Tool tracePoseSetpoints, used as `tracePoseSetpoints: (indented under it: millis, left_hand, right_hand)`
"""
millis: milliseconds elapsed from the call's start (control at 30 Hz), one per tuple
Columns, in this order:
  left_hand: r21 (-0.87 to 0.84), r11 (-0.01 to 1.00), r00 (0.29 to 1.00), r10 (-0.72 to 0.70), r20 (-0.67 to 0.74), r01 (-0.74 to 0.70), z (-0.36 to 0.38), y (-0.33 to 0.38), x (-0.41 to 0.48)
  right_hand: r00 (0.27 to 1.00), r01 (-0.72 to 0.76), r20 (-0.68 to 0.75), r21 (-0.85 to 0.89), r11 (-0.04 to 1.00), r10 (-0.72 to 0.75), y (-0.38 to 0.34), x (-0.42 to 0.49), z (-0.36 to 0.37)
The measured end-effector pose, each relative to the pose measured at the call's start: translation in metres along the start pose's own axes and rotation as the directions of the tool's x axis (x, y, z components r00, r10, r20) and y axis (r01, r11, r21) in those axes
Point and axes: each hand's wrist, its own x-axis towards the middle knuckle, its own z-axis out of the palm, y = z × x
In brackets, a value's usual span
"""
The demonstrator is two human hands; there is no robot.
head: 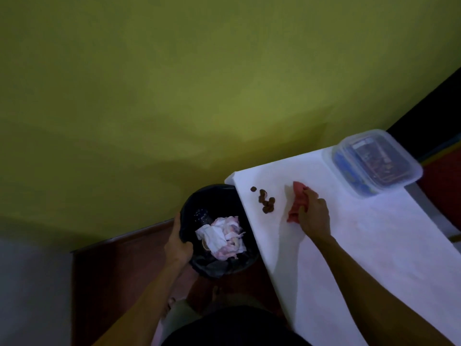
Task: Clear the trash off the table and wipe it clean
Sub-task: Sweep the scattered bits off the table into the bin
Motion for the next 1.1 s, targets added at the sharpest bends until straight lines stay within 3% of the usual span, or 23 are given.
tracePoseSetpoints:
  millis: [133, 200, 267, 400, 500, 600, 733, 867, 967, 1033, 1100]
  left_hand:
    - [-0.009, 1.000, 1.000, -0.008, 0.000, 0.008, 0.004, 0.000, 0.003]
    - [-0.033, 0.999, 1.000, -0.023, -0.008, 0.023, 0.008, -0.001, 0.004]
    - [-0.058, 0.998, 1.000, -0.029, -0.002, 0.029, 0.012, -0.003, 0.004]
    - [-0.043, 0.998, 0.999, -0.048, 0.007, 0.048, 0.017, -0.002, 0.012]
    - [-0.039, 0.998, 0.999, -0.047, 0.017, 0.048, 0.020, 0.002, 0.016]
    - [-0.034, 0.998, 0.998, -0.053, 0.015, 0.054, 0.021, 0.001, 0.021]
    - [-0.055, 0.997, 0.998, -0.054, 0.023, 0.055, 0.021, -0.002, 0.023]
    - [-0.055, 0.997, 0.998, -0.059, 0.012, 0.060, 0.021, -0.006, 0.019]
    - [-0.048, 0.997, 0.998, -0.063, 0.000, 0.063, 0.022, -0.011, 0.017]
    - [-0.053, 0.996, 0.998, -0.070, 0.000, 0.069, 0.022, -0.013, 0.016]
    - [-0.056, 0.995, 0.997, -0.082, -0.004, 0.081, 0.022, -0.014, 0.015]
  right_hand:
    - [1.000, 0.013, 0.003, 0.032, 0.999, -0.013, 0.004, 0.028, 0.024]
    - [0.996, 0.030, 0.085, -0.073, 0.997, -0.024, 0.005, 0.033, 0.042]
    - [0.991, 0.021, 0.131, -0.051, 0.998, -0.015, -0.003, 0.029, 0.056]
    - [0.950, 0.305, 0.094, -0.094, 0.948, -0.297, -0.012, 0.017, 0.086]
    - [0.876, 0.458, 0.229, -0.116, 0.881, -0.425, -0.028, -0.002, 0.095]
    - [0.753, 0.603, 0.380, -0.070, 0.795, -0.538, -0.038, -0.015, 0.089]
    - [0.855, 0.488, 0.280, -0.150, 0.860, -0.436, -0.009, 0.007, 0.064]
    - [0.972, 0.226, 0.116, -0.236, 0.945, -0.204, 0.013, 0.030, 0.044]
    - [0.994, 0.076, 0.091, -0.214, 0.974, -0.057, 0.007, 0.017, 0.052]
    - [0.984, 0.153, 0.114, -0.168, 0.974, -0.135, -0.002, -0.007, 0.068]
    - [0.928, 0.334, 0.209, -0.093, 0.938, -0.310, -0.018, -0.030, 0.084]
